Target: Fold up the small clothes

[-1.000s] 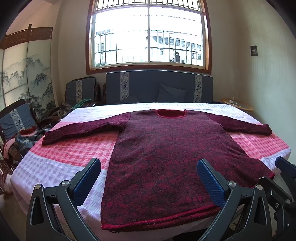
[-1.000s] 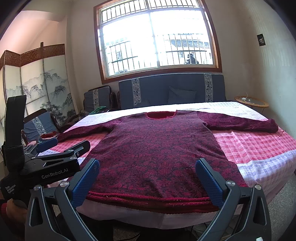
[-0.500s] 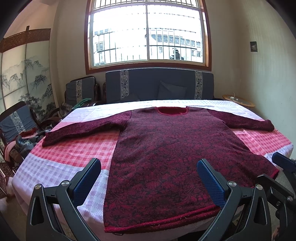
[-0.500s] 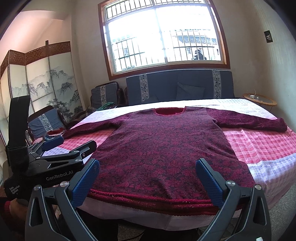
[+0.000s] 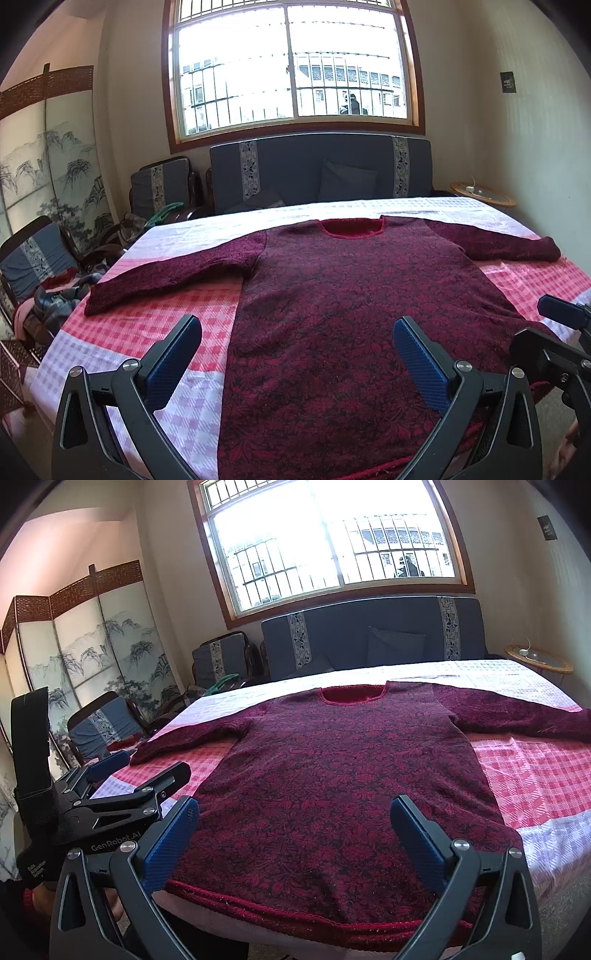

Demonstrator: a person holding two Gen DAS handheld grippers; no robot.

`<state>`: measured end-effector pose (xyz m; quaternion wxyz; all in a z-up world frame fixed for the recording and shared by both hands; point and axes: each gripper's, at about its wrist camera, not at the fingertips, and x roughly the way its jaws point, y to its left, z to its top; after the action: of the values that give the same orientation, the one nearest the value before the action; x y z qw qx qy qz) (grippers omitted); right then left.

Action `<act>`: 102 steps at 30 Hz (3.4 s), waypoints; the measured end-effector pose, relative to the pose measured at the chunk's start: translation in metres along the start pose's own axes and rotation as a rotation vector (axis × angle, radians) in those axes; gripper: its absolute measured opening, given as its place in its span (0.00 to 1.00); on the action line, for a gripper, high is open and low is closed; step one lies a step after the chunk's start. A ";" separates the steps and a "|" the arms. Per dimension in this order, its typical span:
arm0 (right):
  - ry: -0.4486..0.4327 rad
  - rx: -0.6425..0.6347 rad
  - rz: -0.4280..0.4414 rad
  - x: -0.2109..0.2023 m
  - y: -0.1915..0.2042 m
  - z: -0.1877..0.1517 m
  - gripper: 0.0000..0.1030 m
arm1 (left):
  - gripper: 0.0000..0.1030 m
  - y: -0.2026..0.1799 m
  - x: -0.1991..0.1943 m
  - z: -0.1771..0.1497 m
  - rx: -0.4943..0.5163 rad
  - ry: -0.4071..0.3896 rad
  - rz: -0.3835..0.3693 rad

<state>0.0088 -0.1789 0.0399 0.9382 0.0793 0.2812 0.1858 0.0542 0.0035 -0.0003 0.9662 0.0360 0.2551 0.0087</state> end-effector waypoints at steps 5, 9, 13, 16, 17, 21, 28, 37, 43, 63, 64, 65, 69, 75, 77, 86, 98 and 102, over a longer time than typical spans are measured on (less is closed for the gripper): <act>0.017 0.031 -0.008 0.016 -0.015 0.015 1.00 | 1.00 -0.009 0.020 0.012 0.017 0.019 -0.011; 0.041 0.062 -0.010 0.033 -0.033 0.030 1.00 | 1.00 -0.018 0.043 0.025 0.030 0.041 -0.016; 0.069 0.109 0.000 0.051 -0.061 0.042 1.00 | 1.00 -0.026 0.070 0.037 0.023 0.065 -0.031; 0.083 0.163 -0.002 0.063 -0.090 0.050 1.00 | 1.00 -0.032 0.092 0.044 0.022 0.080 -0.034; 0.085 0.184 -0.007 0.067 -0.101 0.051 1.00 | 1.00 -0.034 0.099 0.046 0.019 0.085 -0.034; 0.084 0.246 -0.049 0.078 -0.142 0.059 1.00 | 1.00 -0.044 0.129 0.054 0.021 0.096 -0.024; 0.078 0.364 -0.123 0.088 -0.214 0.067 1.00 | 1.00 -0.056 0.171 0.059 0.037 0.112 -0.005; 0.047 0.476 -0.180 0.082 -0.284 0.073 0.98 | 1.00 -0.060 0.219 0.053 0.032 0.185 0.007; 0.004 0.602 -0.214 0.065 -0.343 0.064 0.96 | 1.00 -0.055 0.237 0.042 0.023 0.207 -0.007; -0.183 1.094 -0.372 0.004 -0.562 0.036 0.84 | 1.00 -0.042 0.252 0.029 -0.056 0.279 -0.043; -0.179 1.087 -0.378 0.009 -0.564 0.041 0.83 | 1.00 -0.042 0.254 0.028 -0.058 0.286 -0.043; -0.175 1.079 -0.386 0.011 -0.560 0.043 0.81 | 1.00 -0.041 0.255 0.028 -0.061 0.290 -0.044; -0.100 1.093 -0.402 0.026 -0.569 0.040 0.14 | 1.00 -0.040 0.257 0.027 -0.068 0.296 -0.041; -0.158 1.031 -0.353 0.028 -0.533 0.069 0.10 | 1.00 -0.036 0.256 0.028 -0.089 0.289 -0.043; -0.176 0.938 -0.268 0.044 -0.490 0.103 0.10 | 1.00 -0.029 0.248 0.030 -0.119 0.255 -0.044; -0.034 0.563 0.129 0.221 -0.216 0.203 0.10 | 1.00 0.044 0.208 0.035 -0.301 0.232 -0.019; 0.307 0.301 0.190 0.386 -0.016 0.116 0.11 | 1.00 0.101 0.214 -0.005 -0.353 0.302 -0.022; 0.310 0.276 0.192 0.391 -0.011 0.111 0.14 | 1.00 0.110 0.215 -0.014 -0.405 0.313 -0.060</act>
<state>0.3764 -0.0400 -0.0652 0.8420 0.2037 0.4358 0.2442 0.2347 0.1217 -0.1097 0.9023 -0.1677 0.3954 0.0362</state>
